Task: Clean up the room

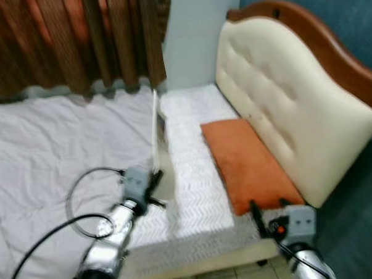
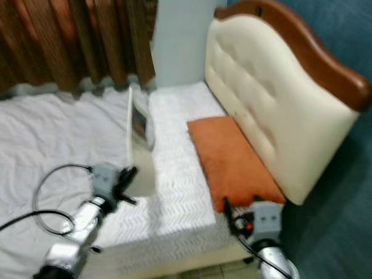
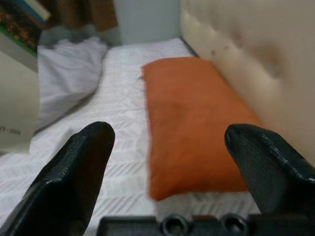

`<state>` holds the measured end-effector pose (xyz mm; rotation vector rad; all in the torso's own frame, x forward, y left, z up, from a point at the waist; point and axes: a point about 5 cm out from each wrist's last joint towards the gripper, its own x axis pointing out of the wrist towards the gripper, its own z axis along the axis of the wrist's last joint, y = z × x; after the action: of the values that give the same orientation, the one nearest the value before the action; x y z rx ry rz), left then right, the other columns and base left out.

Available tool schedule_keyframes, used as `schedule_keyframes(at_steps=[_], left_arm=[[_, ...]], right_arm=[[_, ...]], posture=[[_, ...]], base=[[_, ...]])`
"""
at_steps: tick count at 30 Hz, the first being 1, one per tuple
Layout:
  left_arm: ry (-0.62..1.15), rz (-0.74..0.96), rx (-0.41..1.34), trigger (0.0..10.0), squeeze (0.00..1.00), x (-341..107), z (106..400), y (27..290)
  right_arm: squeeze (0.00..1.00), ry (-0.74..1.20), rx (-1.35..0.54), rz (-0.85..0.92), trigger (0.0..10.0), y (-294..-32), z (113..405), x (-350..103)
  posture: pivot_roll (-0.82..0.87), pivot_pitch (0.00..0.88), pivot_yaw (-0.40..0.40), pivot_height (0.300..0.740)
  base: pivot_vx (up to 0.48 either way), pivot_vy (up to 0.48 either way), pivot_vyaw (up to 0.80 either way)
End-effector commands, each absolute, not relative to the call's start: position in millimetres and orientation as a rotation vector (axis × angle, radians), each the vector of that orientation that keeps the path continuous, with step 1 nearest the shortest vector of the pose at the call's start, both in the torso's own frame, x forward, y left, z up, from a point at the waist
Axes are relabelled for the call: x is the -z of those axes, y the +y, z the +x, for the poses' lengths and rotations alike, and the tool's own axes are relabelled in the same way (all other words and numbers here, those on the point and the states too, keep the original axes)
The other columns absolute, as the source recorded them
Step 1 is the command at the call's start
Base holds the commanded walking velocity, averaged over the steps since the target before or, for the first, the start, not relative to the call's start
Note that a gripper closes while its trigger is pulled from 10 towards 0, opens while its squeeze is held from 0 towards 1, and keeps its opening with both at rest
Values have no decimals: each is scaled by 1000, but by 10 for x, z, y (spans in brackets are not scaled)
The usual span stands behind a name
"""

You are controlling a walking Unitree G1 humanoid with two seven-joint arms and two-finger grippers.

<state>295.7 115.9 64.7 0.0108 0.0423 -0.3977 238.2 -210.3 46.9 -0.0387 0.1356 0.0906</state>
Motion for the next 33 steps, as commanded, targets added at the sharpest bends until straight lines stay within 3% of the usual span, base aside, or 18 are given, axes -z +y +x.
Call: schedule_keyframes(at_steps=[1, 4, 10, 33], left_arm=[[-18, 37, 365, 10000, 0, -772, 3017, 1297], [-12, 29, 357, 10000, 0, -761, 3014, 1296], [9, 24, 348, 10000, 0, -733, 3025, 1293], [36, 35, 334, 10000, 0, -702, 3057, 1326]], right_arm=[[0, 110, -122, -36, 10000, -2019, 2441, -527], [0, 114, -133, -36, 10000, -1999, 2448, -524], [0, 118, -142, -36, 10000, -1988, 2461, -516], [0, 132, -147, -37, 10000, -1976, 2375, -492]], posture=[[-109, 0, 11, 732], [-101, 0, 7, 732], [-100, 0, 5, 732], [-116, 5, 16, 732]], base=[[480, 0, 0], [480, 0, 0], [0, 0, 0], [12, -407, 0]])
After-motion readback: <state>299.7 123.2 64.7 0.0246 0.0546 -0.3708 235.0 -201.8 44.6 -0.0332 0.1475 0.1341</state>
